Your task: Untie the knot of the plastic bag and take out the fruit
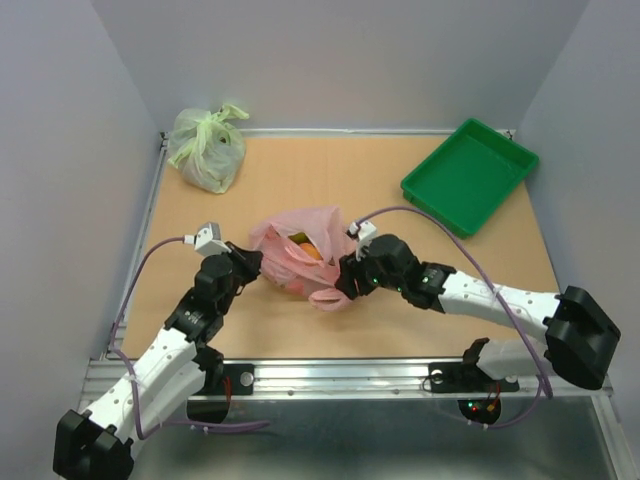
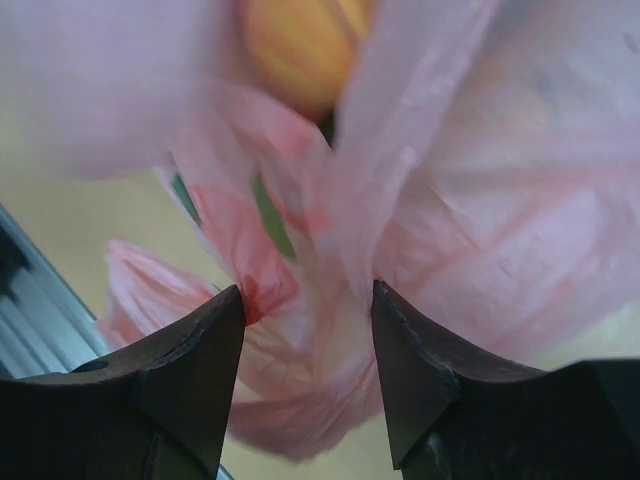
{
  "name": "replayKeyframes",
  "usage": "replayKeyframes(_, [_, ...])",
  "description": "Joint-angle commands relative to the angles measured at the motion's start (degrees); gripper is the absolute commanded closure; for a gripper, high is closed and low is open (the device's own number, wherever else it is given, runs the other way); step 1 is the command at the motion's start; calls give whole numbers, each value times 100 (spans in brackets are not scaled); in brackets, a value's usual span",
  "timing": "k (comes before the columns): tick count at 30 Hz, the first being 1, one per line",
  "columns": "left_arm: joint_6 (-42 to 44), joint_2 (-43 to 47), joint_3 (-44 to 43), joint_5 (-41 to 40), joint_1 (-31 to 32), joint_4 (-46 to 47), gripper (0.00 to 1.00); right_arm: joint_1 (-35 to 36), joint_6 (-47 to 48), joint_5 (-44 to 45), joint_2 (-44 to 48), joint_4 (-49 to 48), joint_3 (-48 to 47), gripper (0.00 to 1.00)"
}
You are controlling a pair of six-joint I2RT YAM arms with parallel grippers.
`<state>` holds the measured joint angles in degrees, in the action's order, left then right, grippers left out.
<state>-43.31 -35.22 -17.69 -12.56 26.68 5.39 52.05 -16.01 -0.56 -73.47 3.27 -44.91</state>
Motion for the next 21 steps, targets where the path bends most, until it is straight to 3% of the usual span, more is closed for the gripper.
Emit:
replayKeyframes(1, [-81,15,-67,-98,39,-2,99,-11,-822,712,369,-247,956,41])
replayKeyframes(7, [270,129,-489,42,48,-248,94,-20,-1238,785,202,-283,1256,38])
replayKeyframes(9, [515,322,-743,192,57,-406,88,-2,-1124,689,280,-283,1186,37])
replayKeyframes(10, [569,393,-840,253,66,-468,84,-11,-1028,671,324,-283,1142,37])
replayKeyframes(11, [604,463,-937,419,66,-538,67,-20,-983,627,360,-283,1055,37])
replayKeyframes(13, [631,603,-1243,604,144,-906,53,-20,-878,522,508,-283,871,34])
replayKeyframes(16, [526,709,-1412,501,320,-1110,39,-20,-746,250,623,-204,607,32])
replayKeyframes(21, [87,378,-1184,219,1048,-926,33,-11,-308,187,448,200,-271,29])
